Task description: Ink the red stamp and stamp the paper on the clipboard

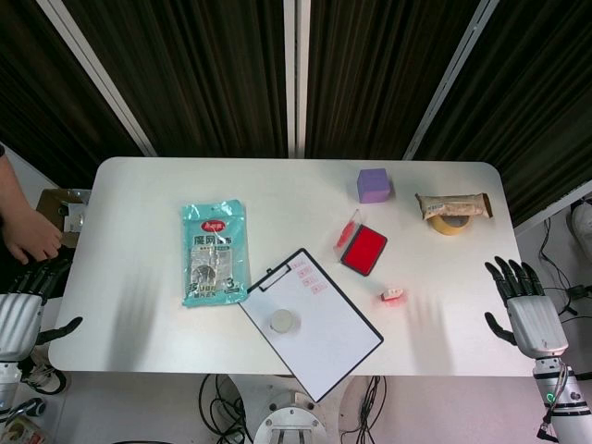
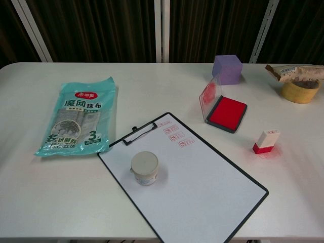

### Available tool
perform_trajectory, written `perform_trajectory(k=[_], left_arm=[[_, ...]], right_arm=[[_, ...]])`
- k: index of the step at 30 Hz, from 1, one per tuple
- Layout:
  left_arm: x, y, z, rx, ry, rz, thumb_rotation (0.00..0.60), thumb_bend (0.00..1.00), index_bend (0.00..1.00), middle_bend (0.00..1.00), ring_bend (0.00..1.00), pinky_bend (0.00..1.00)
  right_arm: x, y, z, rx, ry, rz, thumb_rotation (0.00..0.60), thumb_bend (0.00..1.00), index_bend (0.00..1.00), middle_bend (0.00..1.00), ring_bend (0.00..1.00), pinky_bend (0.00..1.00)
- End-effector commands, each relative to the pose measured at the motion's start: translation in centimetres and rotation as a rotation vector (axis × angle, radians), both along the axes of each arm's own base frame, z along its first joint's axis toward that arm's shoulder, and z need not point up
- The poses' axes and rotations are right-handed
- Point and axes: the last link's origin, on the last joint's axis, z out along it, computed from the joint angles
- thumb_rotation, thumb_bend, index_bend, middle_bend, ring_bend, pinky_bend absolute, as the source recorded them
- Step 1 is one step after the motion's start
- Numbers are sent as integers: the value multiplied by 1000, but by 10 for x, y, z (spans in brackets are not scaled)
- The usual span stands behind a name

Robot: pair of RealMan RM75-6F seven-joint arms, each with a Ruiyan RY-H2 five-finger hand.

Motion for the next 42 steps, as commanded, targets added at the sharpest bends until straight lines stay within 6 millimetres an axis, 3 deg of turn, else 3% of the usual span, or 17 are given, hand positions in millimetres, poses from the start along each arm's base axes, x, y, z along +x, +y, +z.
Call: perform_trajectory(k=[1,11,12,14,15,17,18,20,22,24,34,42], left_arm=[[0,0,0,0,-1,0,600,0,166,164,133,239],[0,-3,-1,-3,0,-3,600,0,167,163,133,239],[1,-3,0,-1,-1,-5,600,0,167,163,133,239],[1,-2,0,0,-2,-9,600,0,166,163,133,239],[2,-2,0,-1,-2,-10,600,0,166,164,133,239],[2,-1,-1,-6,-1,-11,600,0,166,164,133,239],[2,-1,-1,-7,-1,-10,600,0,167,164,133,239],[3,0,-2,-11,-1,-10,600,0,166,164,133,239],[3,1,-3,-14,3,-11,600,0,167,164,133,240],[4,1,-3,-14,2,-12,600,0,167,164,133,239],[2,2,-6,-33,8,0,600,0,167,164,133,239],[-2,2,-8,-36,3,10,600,0,166,164,133,239]], right_arm=[[1,0,0,1,-8,6,600,235,0,0,0,0],[1,2,-2,15,-6,22,600,235,0,0,0,0],[4,0,-1,1,-3,42,600,235,0,0,13,40],[9,-2,-1,-17,-23,91,600,236,0,10,163,302],[10,-3,-2,-15,-24,106,600,235,0,33,293,513],[13,-7,-4,7,6,134,600,233,5,106,489,794],[16,-9,-6,17,20,150,600,232,23,136,540,851],[25,-16,-10,50,51,185,600,232,151,282,707,967],[33,-23,-19,97,97,214,600,233,255,374,782,1000],[39,-29,-29,136,146,227,600,233,293,376,793,1000],[65,-57,-87,248,173,249,600,233,300,325,794,1000],[71,-69,-113,268,158,255,600,233,339,352,802,1000]])
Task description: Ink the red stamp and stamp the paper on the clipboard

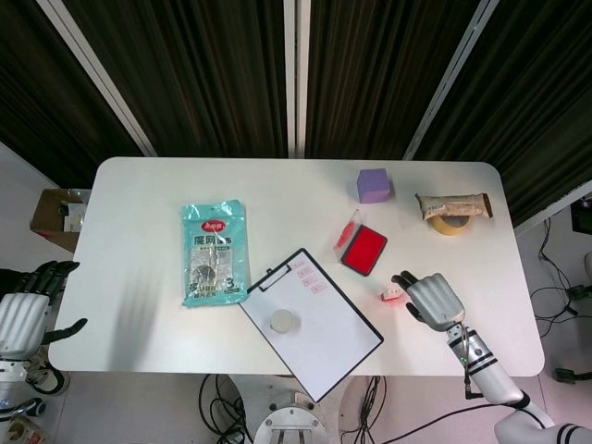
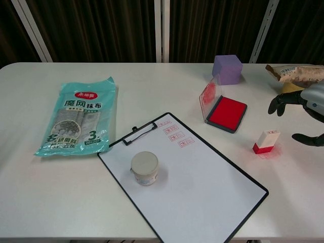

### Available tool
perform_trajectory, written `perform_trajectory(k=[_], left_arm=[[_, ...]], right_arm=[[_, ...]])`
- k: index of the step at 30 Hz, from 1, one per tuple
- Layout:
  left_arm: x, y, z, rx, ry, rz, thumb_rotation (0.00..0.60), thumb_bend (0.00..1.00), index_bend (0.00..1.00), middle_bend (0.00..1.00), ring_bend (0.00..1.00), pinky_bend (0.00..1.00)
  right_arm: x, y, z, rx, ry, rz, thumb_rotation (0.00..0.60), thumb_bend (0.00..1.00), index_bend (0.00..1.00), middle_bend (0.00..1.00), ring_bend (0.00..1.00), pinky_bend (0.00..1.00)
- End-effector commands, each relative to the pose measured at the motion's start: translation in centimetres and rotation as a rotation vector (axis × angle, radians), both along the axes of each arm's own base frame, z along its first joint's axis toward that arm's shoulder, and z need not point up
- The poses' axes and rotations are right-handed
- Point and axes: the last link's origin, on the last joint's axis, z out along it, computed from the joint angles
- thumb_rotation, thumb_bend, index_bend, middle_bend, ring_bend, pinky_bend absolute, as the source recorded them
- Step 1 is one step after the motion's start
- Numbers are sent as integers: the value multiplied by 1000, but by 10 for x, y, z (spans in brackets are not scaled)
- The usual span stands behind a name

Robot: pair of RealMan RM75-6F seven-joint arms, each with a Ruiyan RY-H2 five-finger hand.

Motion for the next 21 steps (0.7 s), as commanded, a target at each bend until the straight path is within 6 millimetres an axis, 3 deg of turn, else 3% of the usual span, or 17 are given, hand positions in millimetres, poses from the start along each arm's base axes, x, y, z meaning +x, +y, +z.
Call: perform_trajectory(k=[1,6,21], left_arm=[[-2,0,-1,-4,-3,4,600,0,166,164,133,239],[-3,-1,-1,2,-6,4,600,0,167,164,133,239],[-6,-1,-1,5,-9,7,600,0,167,164,133,239]], right_arm=[[1,-5,-9,7,2,-2,600,233,352,361,802,1000],[-3,-10,-22,16,1,-21,600,233,414,406,809,1000],[-10,-14,-38,21,-8,-38,600,237,417,424,813,1000]])
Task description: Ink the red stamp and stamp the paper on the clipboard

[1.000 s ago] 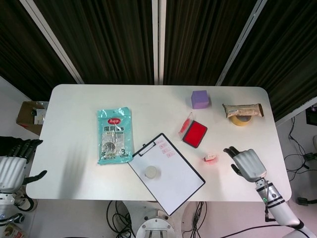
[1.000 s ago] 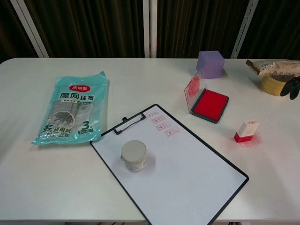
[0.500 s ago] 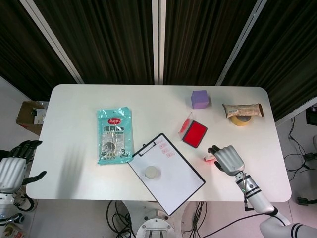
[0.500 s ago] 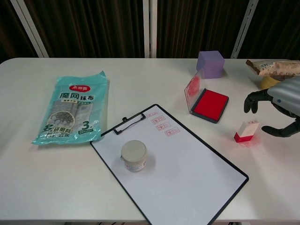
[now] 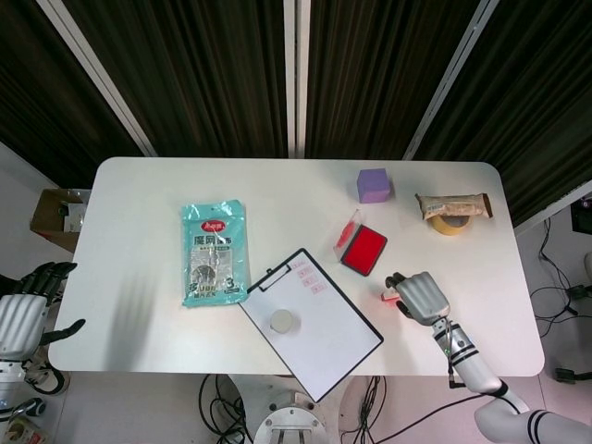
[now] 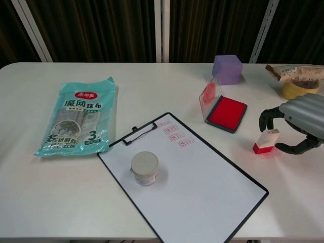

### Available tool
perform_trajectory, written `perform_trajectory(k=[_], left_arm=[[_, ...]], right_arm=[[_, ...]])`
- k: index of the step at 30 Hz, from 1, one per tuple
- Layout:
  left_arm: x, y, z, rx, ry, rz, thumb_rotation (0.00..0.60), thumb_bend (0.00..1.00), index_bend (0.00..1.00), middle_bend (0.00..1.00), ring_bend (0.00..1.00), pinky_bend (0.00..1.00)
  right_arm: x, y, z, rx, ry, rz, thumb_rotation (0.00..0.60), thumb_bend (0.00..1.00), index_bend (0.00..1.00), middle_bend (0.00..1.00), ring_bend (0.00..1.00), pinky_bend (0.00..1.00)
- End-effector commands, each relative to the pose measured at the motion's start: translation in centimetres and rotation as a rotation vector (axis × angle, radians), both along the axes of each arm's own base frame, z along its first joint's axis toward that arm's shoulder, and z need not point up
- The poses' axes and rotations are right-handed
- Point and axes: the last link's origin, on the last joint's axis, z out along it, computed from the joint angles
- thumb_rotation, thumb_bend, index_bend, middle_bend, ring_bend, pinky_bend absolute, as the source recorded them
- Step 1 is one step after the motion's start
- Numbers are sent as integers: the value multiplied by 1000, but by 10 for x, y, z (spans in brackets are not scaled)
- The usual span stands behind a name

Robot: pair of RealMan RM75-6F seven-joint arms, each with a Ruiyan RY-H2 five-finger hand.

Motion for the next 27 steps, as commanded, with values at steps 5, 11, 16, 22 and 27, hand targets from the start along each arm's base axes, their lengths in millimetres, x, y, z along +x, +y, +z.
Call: perform_trajectory(k=[5,11,16,22,27], left_arm=[[-1,-1,1,1,1,4,600,0,167,163,133,239],[-2,-1,-1,-4,1,6,600,0,167,164,133,239],[-2,-1,-1,-6,-1,7,600,0,167,164,133,239],[-3,-1,0,-4,0,9,600,0,167,164,133,239],[-3,-1,-1,-8,0,10,600,0,168,163,133,239]], right_arm=[[0,-2,-5,-7,-2,0,600,254,417,439,813,1000],[-1,-4,-7,-6,0,-9,600,258,418,450,813,1000],[0,-5,-8,-10,-2,-3,600,260,432,464,813,1000],[1,-6,-9,-9,-3,1,600,265,470,473,813,1000],[2,-7,-11,-18,-4,4,600,305,524,501,813,1000]])
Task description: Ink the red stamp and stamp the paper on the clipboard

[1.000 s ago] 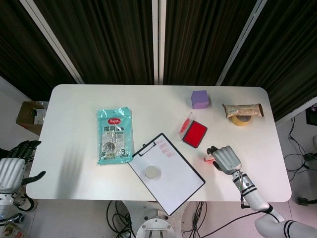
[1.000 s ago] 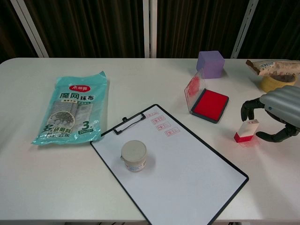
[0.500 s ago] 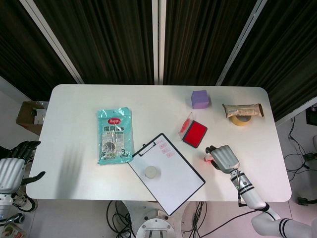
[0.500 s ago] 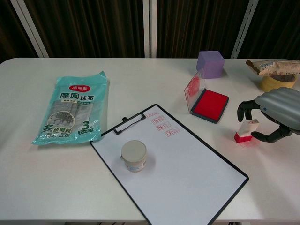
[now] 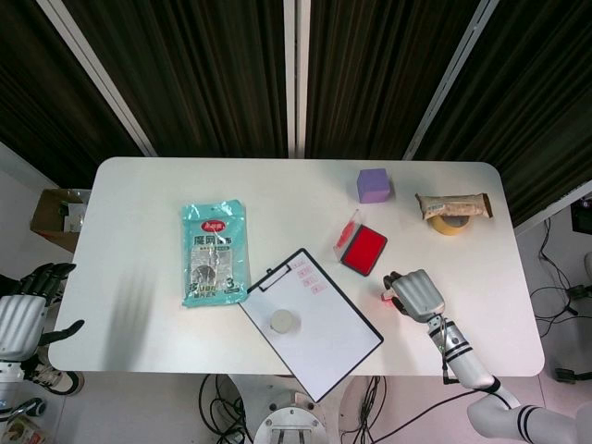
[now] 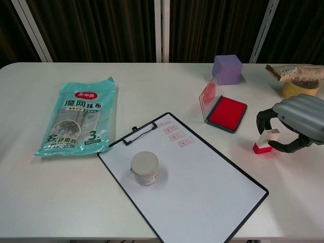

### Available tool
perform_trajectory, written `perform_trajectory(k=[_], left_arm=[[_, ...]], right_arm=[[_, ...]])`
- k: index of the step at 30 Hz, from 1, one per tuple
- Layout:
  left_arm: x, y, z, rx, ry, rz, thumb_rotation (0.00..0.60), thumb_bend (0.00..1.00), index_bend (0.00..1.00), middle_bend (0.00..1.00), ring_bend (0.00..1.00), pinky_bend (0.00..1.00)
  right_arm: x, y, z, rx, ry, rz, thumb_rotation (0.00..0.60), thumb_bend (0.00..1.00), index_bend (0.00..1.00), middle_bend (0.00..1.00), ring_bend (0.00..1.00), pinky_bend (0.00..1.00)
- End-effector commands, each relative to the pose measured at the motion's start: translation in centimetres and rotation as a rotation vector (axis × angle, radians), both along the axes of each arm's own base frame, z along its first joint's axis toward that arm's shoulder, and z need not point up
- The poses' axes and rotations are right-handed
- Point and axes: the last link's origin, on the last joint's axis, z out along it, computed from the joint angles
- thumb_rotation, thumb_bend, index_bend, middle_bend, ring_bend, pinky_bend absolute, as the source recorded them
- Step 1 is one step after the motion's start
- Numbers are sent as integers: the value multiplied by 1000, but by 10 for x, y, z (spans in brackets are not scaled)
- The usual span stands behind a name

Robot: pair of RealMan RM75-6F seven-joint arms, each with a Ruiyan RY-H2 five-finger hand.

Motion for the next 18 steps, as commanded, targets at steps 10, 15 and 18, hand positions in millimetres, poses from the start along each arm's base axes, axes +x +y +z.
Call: perform_trajectory(k=[10,15,18], left_arm=[[0,0,1,-1,0,-1,600,0,169,164,133,239],[0,1,0,-7,2,-1,600,0,168,164,133,239],[0,2,-1,-7,2,0,600,0,169,164,133,239]], right_arm=[[7,-7,6,-74,-55,41,600,425,721,655,833,1000],[17,-26,20,-111,-92,90,600,456,846,744,859,1000],[28,-45,25,-95,-101,127,600,467,915,793,867,1000]])
